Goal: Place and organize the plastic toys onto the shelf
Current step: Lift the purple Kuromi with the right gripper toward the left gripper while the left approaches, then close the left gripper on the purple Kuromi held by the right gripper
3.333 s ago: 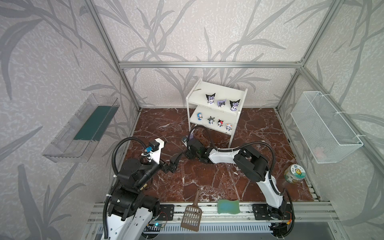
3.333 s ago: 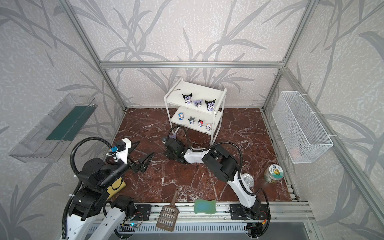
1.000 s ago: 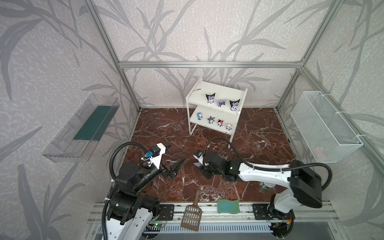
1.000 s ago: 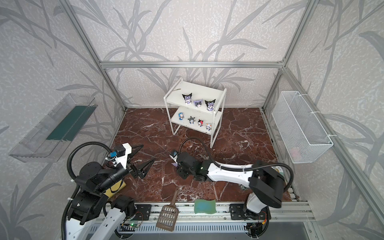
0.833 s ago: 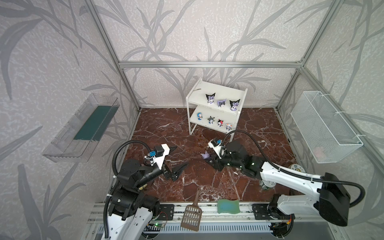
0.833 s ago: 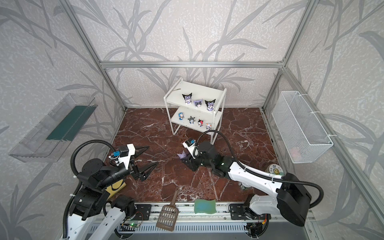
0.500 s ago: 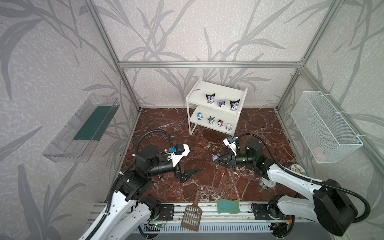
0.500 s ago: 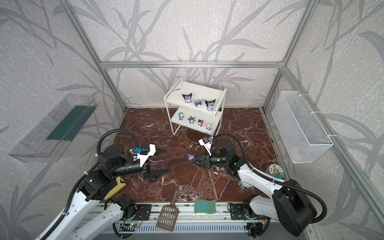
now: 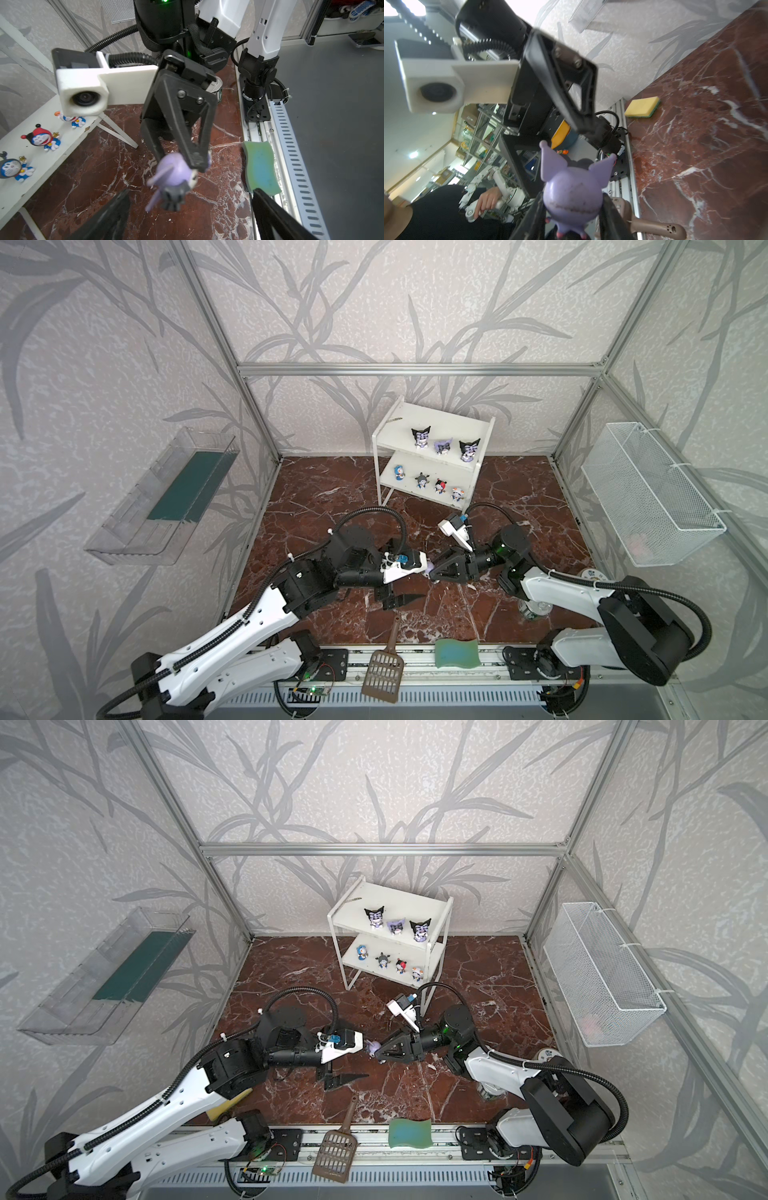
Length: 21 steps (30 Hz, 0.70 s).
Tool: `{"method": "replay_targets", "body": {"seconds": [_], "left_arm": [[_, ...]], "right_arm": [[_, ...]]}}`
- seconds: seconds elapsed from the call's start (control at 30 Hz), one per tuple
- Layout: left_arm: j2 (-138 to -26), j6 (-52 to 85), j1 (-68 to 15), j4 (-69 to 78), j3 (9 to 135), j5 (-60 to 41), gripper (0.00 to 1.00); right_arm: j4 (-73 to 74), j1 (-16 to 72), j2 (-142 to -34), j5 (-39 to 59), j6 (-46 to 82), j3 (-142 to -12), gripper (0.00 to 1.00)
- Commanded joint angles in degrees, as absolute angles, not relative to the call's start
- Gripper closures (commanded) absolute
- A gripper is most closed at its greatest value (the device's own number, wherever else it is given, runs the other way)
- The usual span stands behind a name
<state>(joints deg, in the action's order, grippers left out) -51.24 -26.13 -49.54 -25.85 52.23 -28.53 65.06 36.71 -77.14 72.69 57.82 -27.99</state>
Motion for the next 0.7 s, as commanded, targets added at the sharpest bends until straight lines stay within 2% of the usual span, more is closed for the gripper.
{"method": "replay_targets", "body": {"seconds": [0.0, 0.13, 0.23, 0.3, 0.43, 0.67], "left_arm": [[-52.7, -30.2, -49.8, -26.1, 55.1, -27.5, 0.13], [-53.8, -30.0, -50.4, -27.8, 56.3, -30.0, 0.24], [-54.1, -30.0, -51.0, -30.0, 57.2, -30.8, 0.25], [-54.0, -30.2, -51.5, -30.9, 57.3, -30.5, 0.28], [-53.8, -30.7, -52.2, -31.2, 57.5, -29.8, 0.43], [-54.6, -31.5, -53.7, -30.8, 57.7, -28.8, 0.55]], "right_arm": [[67.2, 38.7, -75.0, 75.2, 56.8, -27.8, 0.73], [57.8, 40.1, -71.6, 75.5, 51.0, -29.0, 0.74], [54.5, 40.2, -70.0, 75.6, 49.2, -29.9, 0.74], [53.7, 40.2, -69.7, 76.1, 49.1, -30.6, 0.74], [52.8, 40.4, -69.9, 76.5, 49.2, -31.3, 0.74], [53.1, 40.9, -70.2, 76.2, 50.4, -31.8, 0.74]]}}
